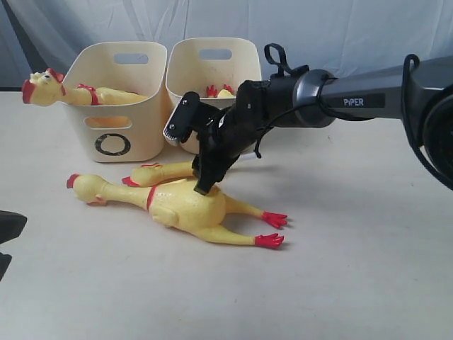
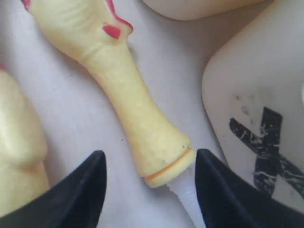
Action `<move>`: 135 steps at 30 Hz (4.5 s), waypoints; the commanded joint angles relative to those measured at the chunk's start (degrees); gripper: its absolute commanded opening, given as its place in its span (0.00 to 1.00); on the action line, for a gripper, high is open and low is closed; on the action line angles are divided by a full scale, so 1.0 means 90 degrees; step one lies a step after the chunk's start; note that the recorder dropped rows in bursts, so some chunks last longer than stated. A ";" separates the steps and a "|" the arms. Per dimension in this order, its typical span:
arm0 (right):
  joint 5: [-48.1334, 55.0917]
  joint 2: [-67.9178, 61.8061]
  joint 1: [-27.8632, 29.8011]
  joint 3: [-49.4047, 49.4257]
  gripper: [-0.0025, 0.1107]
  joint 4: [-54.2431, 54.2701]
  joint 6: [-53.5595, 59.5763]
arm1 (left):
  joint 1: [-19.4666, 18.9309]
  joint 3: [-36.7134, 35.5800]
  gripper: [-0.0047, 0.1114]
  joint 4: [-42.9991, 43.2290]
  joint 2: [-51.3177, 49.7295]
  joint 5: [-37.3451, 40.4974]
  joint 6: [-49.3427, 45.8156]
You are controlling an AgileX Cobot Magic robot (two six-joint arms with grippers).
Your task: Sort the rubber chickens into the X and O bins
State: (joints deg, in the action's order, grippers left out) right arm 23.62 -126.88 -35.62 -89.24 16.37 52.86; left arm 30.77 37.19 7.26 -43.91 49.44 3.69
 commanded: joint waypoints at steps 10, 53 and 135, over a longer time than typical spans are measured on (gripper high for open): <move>0.0169 0.0439 0.0019 0.0018 0.49 -0.0068 -0.0102 | 0.0018 -0.0013 0.39 -0.0567 -0.0941 -0.1800 -0.4091; 0.0563 0.0788 0.0019 0.0018 0.49 0.0027 -0.1027 | -0.1133 0.0000 0.51 0.2187 -0.5783 -0.6178 -0.5469; 0.2634 0.1649 0.0019 0.0018 0.30 0.0366 -0.2056 | -0.0793 0.0425 0.04 -0.0396 -0.2643 -0.0568 -0.4934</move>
State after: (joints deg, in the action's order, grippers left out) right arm 45.66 -112.84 -35.62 -89.24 19.54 36.29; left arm 23.43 40.95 5.20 -70.79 43.86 -44.39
